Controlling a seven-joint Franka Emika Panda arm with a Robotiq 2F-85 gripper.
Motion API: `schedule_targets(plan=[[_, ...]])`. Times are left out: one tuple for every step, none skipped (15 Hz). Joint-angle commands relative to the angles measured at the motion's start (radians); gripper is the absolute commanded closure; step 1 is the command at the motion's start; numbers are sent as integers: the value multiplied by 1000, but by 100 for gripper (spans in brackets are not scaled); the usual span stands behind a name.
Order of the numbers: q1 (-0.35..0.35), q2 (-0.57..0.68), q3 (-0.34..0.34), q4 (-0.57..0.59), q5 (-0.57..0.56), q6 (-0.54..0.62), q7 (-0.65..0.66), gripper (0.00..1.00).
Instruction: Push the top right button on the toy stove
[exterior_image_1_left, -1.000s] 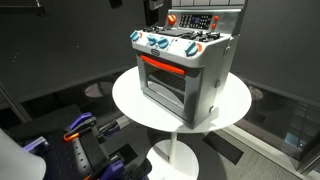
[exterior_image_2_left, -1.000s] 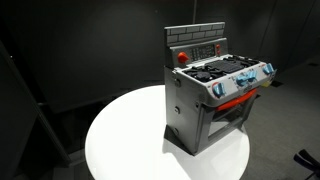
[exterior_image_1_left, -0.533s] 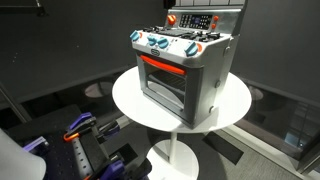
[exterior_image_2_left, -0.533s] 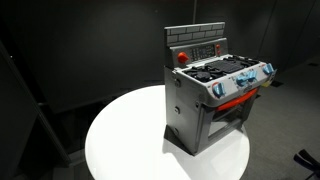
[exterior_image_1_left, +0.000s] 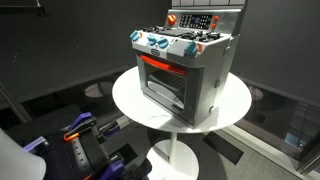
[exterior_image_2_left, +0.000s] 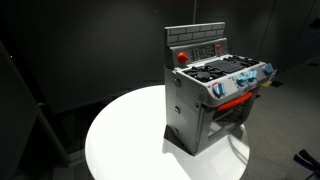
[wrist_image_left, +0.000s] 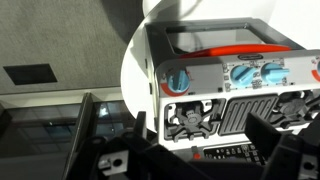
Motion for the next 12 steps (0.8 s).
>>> schedule_targets(plan=[[-18,147,65,96,-2,86,96,0],[-23,180,81,111,-6,112,123,0],[-30,211,96,127,-12,135,147,0],[-36,248,111,143,-19,159,172,0],[-39,278,122,160,-23,173,193,0],[-44,313,133,180,-28,185,215,0],[-48,343,143,199,-33,191,238,0],[-52,370,151,217,-41,194,257,0],[-55,393,158,234,-52,196,275,0],[-59,415,164,252,-61,193,292,0],[-62,431,168,268,-74,179,307,0],[-44,385,152,210,-41,198,259,0]])
